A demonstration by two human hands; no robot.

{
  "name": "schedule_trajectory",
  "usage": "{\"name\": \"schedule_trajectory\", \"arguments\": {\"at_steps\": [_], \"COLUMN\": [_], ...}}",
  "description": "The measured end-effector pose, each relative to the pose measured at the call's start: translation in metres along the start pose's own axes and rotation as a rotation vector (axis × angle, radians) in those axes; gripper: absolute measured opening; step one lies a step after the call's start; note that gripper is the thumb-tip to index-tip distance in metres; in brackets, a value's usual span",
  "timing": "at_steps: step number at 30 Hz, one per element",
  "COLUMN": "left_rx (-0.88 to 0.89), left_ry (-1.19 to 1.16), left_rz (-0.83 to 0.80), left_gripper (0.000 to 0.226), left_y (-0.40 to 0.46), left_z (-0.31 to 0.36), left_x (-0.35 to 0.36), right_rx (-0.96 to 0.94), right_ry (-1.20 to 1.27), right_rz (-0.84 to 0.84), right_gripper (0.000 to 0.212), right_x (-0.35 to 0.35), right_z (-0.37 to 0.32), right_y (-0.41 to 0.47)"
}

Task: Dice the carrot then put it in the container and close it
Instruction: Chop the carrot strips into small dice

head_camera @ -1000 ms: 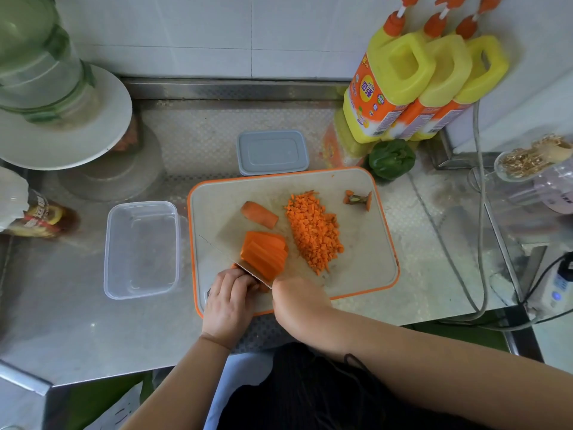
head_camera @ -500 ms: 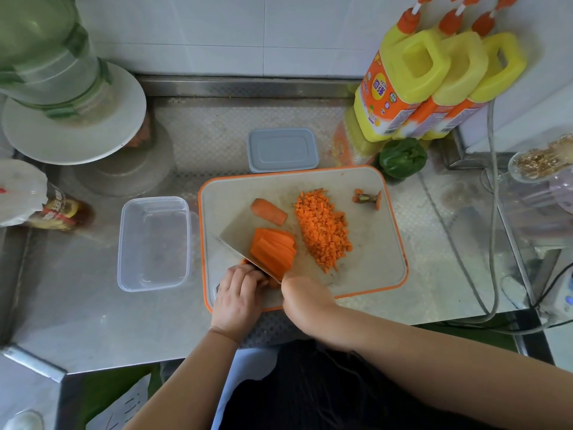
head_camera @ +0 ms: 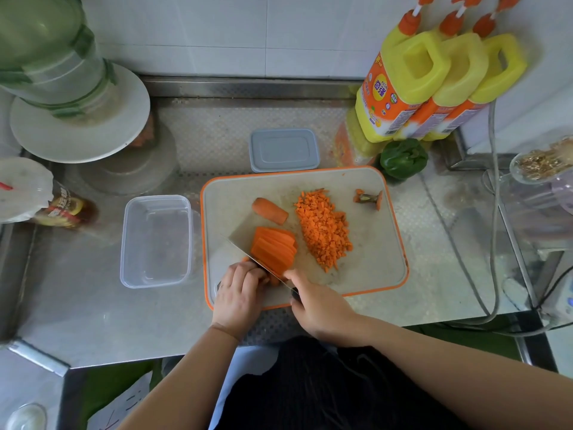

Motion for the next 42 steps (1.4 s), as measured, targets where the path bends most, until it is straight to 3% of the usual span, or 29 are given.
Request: {"name": "schedule_trajectory", "arguments": {"at_steps": [6,9,13,22,42], "left_rx": [-0.024,-0.026,-0.021,-0.015,0.001], "left_ry": [-0.013,-0.015,-0.033,-0.025,0.010], "left_rz": [-0.016,-0.019,-0.016,0.007,0.013], "left_gripper": [0.011,0.002,0.013,0.006,0.012], "left_y": [-0.002,-0.003,-0.002,-0.003,-0.005], "left_z": [-0.001,0.000,0.001,0.001,0.000], "left_x": [0.000,-0.002,-0.003,-0.002,-0.002], "right_rx": [0.025,0.087,0.150,0.153,0.126], "right_ry": [-0.037,-0.034,-0.085,-0.065,-0.208], "right_rz": [-0.021,-0.034,-0.020,0.009,0.007], "right_gripper": [0.039,0.013,0.026,0.038,0.027], "right_x": [0.000,-0.004,-0.007,-0.015,-0.020], "right_z": [0.001,-0.002,-0.004,-0.007,-0.023], "right_y": [0.000,-0.002,0.007,0.002,-0.012]}}
Point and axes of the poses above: each hand's wrist, its own y-axis towards the middle knuckle, its own x-axis out of the palm, z = x × y, the point moved 1 cm from there along y, towards the middle knuckle, and after that the axes turned 13 degrees about -z, right-handed, at the moved point
